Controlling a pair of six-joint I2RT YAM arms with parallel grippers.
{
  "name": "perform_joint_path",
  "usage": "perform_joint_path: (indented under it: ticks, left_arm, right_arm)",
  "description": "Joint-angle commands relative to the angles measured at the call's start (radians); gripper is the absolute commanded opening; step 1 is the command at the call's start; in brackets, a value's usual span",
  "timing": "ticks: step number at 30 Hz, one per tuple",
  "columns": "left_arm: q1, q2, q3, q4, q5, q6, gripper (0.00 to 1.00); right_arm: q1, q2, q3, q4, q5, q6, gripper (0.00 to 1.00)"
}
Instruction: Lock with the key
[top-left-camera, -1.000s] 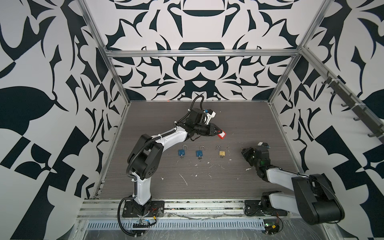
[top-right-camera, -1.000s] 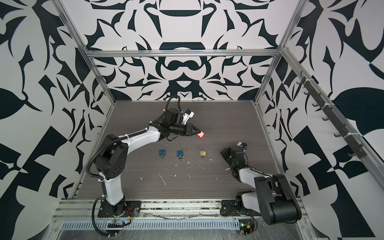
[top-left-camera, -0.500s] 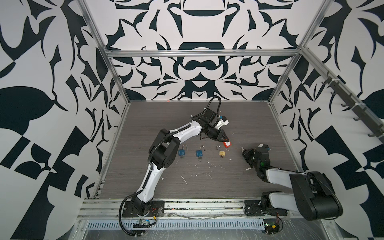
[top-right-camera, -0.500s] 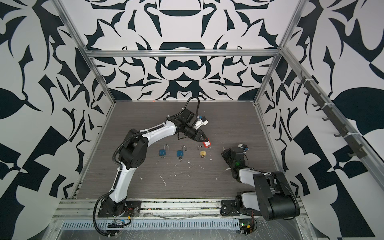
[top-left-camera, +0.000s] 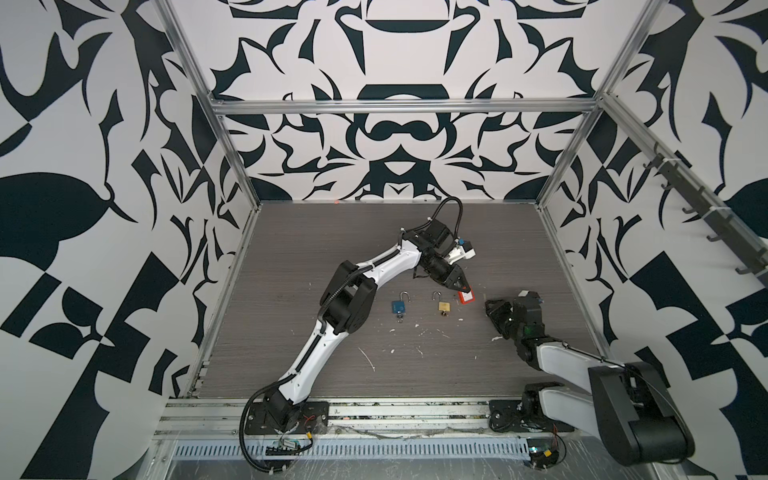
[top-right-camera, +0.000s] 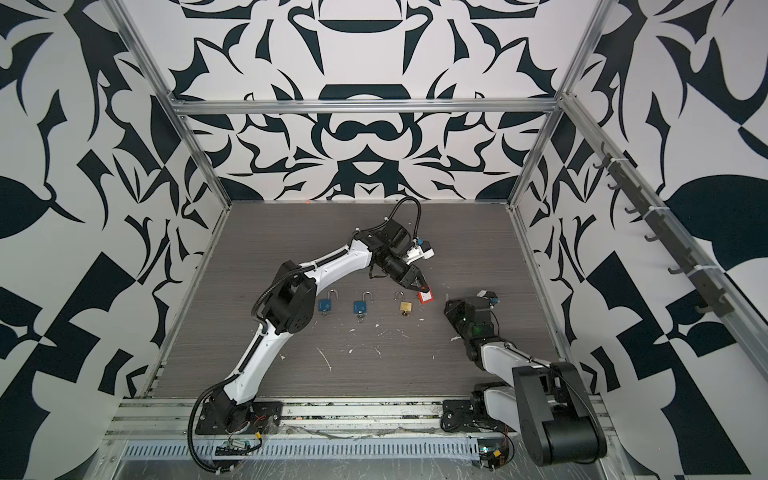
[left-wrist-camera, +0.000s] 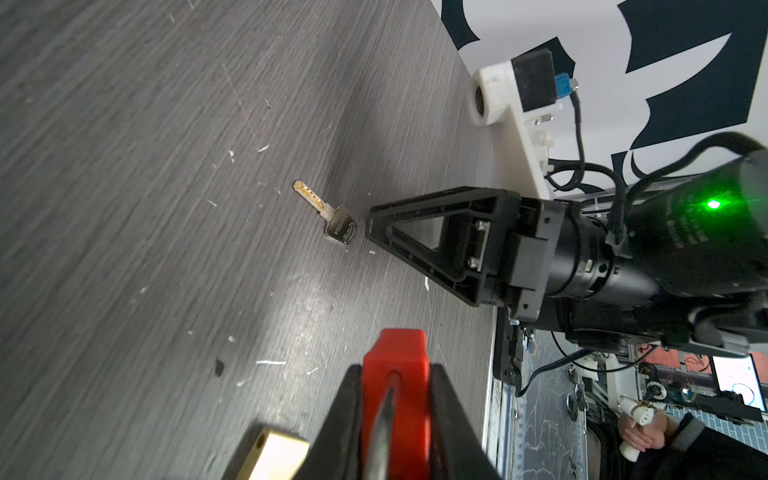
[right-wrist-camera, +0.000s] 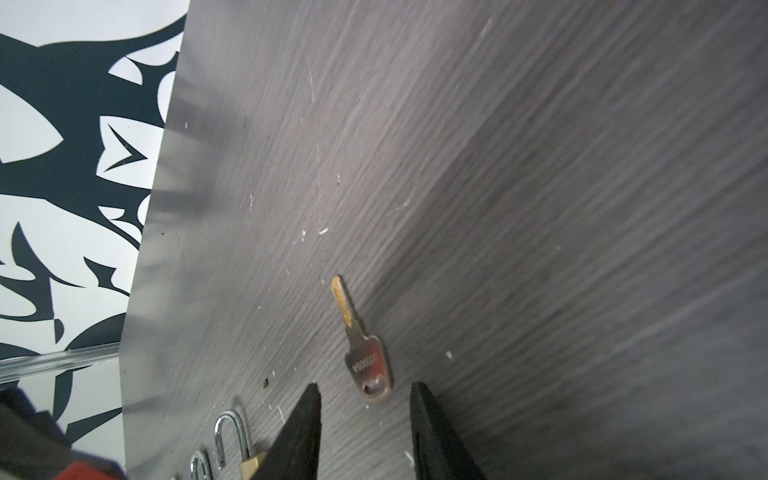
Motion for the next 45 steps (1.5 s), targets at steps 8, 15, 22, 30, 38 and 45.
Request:
perform_joint_path:
  ticks: [8, 15, 22, 30, 38, 45]
  left_arm:
    - [-0.017, 0.17, 0.185, -0.109, 0.09, 0.047, 0.0]
    - [-0.027, 0.252, 0.305, -0.107, 0.047, 0.016, 0.05]
    - [-0.025, 0.266, 0.353, -0.058, -0.029, -0.012, 0.59]
    - [0.018, 0.178, 0.303, 0.056, -0.103, -0.086, 0.65]
    - [0.089, -0.301, -0.305, 0.438, -0.402, -0.216, 0.74]
    - [0.092, -0.655, -0.715, 0.524, -0.499, -0.294, 0.81]
  right_arm:
    - [-0.005, -0.378, 0.05, -0.379, 0.06, -0.099, 0.34]
    - [-0.005, -0.345, 0.052, -0.348, -0.01, -0.082, 0.34]
    - [-0.005, -0.342, 0.055, -0.324, -0.042, -0.09, 0.35]
    - [-0.002, -0.334, 0.102, -0.327, -0.102, -0.138, 0.33]
    - [0.137, -0.272, 0.266, -0.454, -0.031, -0.285, 0.34]
    - [0.395, -0.114, 0.391, -0.484, 0.131, -0.396, 0.33]
